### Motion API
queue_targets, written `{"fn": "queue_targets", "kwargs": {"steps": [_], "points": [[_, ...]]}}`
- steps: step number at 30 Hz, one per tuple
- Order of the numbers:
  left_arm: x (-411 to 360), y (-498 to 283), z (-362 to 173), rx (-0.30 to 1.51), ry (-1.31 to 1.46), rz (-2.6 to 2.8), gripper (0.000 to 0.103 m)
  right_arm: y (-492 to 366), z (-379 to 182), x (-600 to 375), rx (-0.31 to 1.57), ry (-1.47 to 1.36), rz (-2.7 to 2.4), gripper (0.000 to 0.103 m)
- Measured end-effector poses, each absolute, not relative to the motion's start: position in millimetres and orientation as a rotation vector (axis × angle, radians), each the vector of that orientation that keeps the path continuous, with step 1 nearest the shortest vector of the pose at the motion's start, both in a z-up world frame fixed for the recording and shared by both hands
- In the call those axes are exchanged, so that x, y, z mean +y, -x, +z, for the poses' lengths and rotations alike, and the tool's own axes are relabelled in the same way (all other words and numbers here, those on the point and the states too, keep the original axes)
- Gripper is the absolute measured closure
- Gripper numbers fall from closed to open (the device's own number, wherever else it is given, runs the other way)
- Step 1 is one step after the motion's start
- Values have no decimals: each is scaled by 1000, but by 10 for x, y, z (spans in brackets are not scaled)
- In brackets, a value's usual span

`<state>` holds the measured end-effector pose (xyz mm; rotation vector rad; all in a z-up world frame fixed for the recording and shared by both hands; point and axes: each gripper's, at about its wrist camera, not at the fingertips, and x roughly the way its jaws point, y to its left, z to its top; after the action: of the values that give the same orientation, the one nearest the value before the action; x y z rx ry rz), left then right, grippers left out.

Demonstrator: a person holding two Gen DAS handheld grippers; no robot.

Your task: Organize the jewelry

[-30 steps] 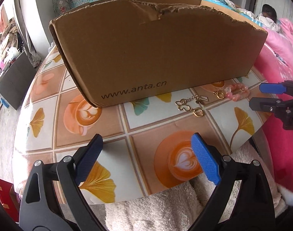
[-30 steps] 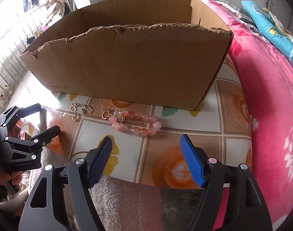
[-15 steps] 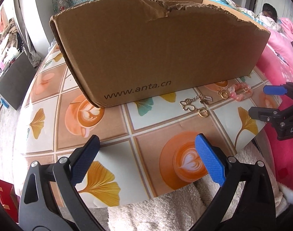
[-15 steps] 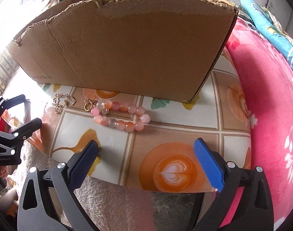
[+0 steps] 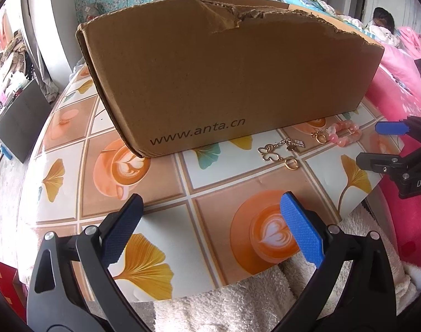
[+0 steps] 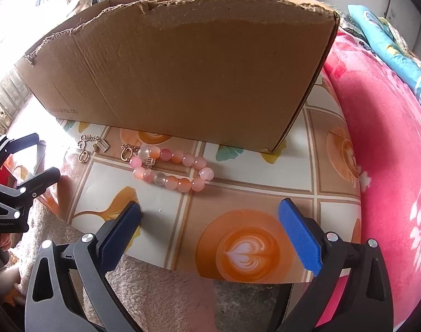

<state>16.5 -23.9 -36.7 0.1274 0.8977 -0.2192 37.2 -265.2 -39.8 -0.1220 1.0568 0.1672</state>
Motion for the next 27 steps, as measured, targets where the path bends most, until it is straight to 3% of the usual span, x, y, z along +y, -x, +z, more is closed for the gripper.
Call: {"fn": "queue_targets", "kwargs": {"steps": [18, 24, 27], "points": [[-260, -126, -370, 867, -125, -220, 7, -375, -380, -2511, 1042, 92, 164, 7], [-270, -131, -360, 867, -126, -222, 7, -312, -226, -2418, 980, 91, 198, 13], [-274, -144, -355, 871, -127, -222, 7, -247, -153, -2305, 936, 121, 244, 22]]}}
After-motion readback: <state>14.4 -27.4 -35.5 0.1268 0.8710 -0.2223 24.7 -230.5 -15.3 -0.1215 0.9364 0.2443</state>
